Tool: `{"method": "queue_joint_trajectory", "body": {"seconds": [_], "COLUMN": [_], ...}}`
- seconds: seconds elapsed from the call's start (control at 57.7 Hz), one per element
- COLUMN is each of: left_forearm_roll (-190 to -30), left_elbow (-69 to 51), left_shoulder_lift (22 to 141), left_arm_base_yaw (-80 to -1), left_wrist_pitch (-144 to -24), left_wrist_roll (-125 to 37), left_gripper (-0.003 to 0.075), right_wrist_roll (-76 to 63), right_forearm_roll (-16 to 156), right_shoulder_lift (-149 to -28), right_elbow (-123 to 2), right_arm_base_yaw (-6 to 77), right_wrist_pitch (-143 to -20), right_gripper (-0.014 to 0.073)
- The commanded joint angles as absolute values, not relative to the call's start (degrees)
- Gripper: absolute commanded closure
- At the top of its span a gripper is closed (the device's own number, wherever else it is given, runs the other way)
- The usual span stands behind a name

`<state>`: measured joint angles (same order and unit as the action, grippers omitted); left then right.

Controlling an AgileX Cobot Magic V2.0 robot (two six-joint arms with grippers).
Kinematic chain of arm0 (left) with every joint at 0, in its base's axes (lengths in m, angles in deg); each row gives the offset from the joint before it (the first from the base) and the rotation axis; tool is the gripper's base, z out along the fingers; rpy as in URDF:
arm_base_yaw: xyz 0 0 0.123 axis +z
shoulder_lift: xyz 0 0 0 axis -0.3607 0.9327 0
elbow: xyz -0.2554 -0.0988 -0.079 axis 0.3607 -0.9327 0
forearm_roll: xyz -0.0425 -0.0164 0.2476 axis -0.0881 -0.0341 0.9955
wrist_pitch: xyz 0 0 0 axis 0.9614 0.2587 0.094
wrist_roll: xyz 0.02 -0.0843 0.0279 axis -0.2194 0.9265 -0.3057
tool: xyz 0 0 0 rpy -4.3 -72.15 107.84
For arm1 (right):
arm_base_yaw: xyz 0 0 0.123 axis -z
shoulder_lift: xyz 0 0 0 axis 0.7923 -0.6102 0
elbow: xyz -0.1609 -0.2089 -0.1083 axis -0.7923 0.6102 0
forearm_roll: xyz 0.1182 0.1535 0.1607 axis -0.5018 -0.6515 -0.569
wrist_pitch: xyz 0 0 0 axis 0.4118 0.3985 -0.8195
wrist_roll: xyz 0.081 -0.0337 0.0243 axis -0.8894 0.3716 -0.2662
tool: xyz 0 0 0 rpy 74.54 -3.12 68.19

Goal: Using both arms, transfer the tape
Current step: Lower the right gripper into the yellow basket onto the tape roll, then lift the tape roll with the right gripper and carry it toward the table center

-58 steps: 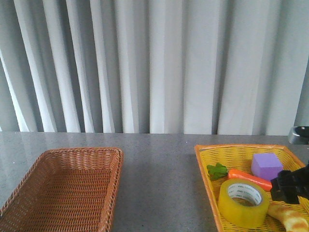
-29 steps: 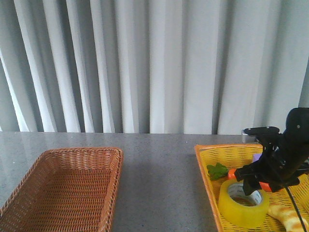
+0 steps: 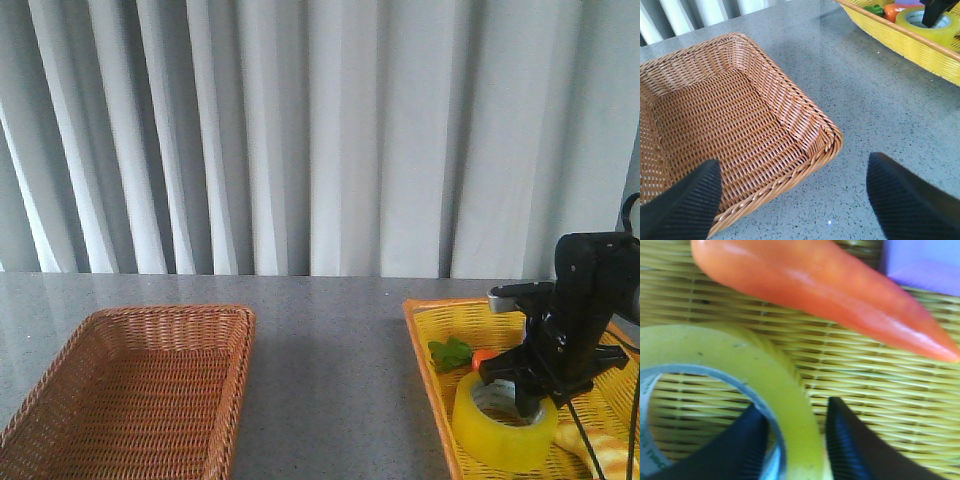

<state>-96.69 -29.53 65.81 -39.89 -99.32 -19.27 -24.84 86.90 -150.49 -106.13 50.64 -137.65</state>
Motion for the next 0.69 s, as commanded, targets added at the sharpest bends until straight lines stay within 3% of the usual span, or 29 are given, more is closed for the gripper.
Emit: {"method": "queue_joint_trajectory", "body": {"seconds": [0.0, 0.139, 0.676], "left_forearm_roll": [-97.8, -97.8, -97.8], "left_elbow": [-27.6, -27.6, -27.6], "left_shoulder_lift": [65.7, 65.7, 65.7], "left_arm_base_yaw": [-40.3, -40.3, -40.3], "left_wrist_pitch": [-95.3, -95.3, -95.3], "left_wrist_roll": [-19.2, -19.2, -19.2], "left_gripper": [0.0139, 0.0139, 0.0139], "right_wrist_roll": [-24.9, -24.5, -16.3], "right_forearm_roll": [87.4, 87.4, 74.9], "right_shoulder_lift": [-147.3, -146.9, -131.9], "right_elbow": [-108.2, -108.2, -108.2], "right_arm_base_yaw": [50.8, 50.8, 50.6], "right_wrist_pitch": [-137.4, -138.5, -138.2], "right_gripper": [0.0451, 0.0510, 0.0491]}}
